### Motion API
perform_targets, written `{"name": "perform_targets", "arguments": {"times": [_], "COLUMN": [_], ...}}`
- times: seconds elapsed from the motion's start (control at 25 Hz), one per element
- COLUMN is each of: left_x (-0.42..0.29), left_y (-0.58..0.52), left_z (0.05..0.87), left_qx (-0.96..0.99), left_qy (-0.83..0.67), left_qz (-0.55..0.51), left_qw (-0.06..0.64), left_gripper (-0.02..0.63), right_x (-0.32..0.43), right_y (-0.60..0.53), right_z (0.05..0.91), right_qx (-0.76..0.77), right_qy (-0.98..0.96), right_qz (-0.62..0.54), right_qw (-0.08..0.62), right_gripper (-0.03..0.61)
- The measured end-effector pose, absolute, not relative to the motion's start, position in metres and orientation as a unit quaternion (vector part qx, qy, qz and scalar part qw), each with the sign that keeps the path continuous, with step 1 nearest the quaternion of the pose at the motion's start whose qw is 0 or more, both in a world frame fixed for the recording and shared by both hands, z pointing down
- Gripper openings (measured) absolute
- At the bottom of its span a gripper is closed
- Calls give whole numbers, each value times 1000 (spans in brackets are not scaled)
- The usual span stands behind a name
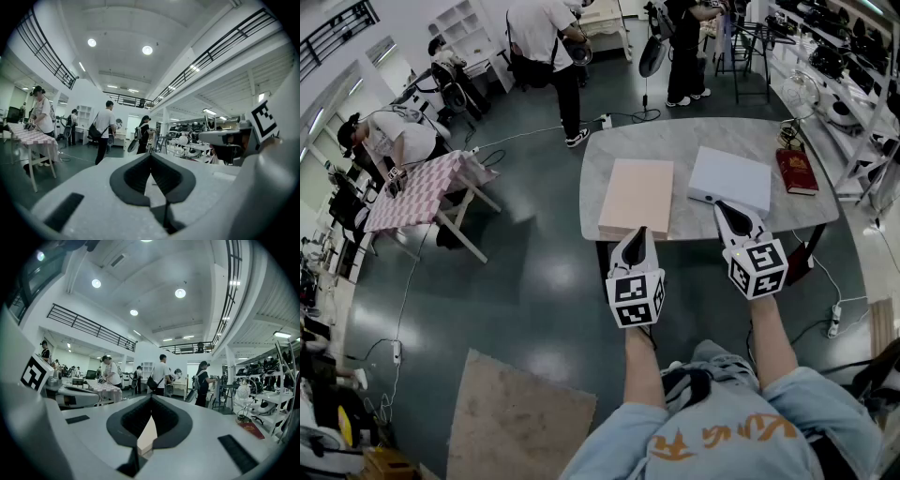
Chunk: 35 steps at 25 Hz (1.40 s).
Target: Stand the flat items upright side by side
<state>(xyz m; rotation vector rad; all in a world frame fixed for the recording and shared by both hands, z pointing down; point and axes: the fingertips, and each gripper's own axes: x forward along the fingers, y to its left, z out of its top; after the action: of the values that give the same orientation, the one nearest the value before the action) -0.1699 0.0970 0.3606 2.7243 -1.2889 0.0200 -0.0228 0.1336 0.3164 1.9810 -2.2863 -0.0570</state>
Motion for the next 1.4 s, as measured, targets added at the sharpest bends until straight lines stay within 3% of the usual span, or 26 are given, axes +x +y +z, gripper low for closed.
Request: {"name": "perform_targets", "arguments": {"times": [0.52, 1.4], "left_x": [-174, -204], "left_y": [62, -115], "left_z": [381, 473], "left_qx": [899, 884], "left_qy": [-428, -428], "left_qz": [18, 126], "left_qw": [84, 143], "left_gripper": [12, 12], "right_x": [-12, -27], "right_y": [96, -92], "right_z": [339, 451], "right_qx": [660, 655], "right_qy": [-749, -735], "right_qz": [27, 162], "right_qw": [53, 62], "right_gripper": [2, 2]}}
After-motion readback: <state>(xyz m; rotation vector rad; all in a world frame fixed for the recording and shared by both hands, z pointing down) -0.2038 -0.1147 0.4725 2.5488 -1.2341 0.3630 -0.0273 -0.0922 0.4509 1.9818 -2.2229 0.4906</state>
